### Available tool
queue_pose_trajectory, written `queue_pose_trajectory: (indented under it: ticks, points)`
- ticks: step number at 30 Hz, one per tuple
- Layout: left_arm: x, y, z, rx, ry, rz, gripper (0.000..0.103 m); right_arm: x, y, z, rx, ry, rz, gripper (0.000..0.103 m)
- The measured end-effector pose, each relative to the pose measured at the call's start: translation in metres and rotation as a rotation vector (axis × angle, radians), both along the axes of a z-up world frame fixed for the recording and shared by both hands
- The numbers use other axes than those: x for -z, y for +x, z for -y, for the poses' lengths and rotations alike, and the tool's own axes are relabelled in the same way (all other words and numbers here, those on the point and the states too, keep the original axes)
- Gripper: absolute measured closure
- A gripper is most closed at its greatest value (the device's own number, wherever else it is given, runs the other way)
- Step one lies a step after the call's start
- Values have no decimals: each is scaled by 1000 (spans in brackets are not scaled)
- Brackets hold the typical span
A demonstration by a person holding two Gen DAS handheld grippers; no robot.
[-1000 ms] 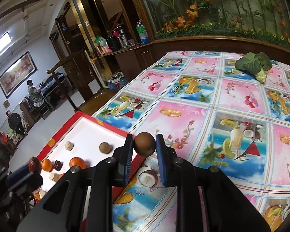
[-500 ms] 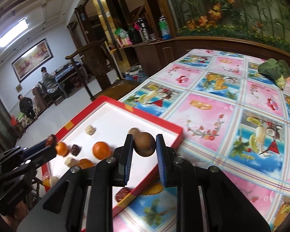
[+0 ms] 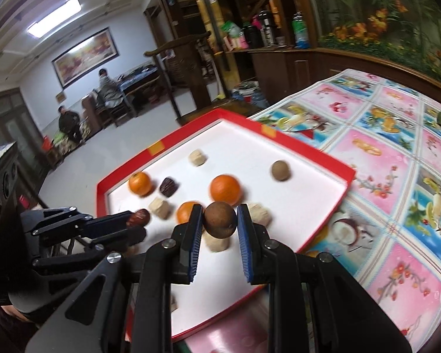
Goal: Organize fruits
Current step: 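Carry the nut into the tray and open the right gripper while the left releases the date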
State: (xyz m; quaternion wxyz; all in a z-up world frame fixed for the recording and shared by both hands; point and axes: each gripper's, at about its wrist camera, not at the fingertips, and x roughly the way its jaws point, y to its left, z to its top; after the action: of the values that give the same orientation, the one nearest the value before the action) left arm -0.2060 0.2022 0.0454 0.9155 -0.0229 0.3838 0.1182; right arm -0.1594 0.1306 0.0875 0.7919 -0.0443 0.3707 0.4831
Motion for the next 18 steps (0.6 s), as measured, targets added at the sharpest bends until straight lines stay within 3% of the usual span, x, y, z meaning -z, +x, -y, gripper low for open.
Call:
queue_pose_trajectory:
  ticks: [7, 18]
  points:
    - [7, 3, 9, 43, -31, -27, 87, 10, -19, -15, -74, -65, 10, 77]
    - [19, 7, 4, 28, -63, -68, 86, 26, -21, -24, -85, -163, -28, 77]
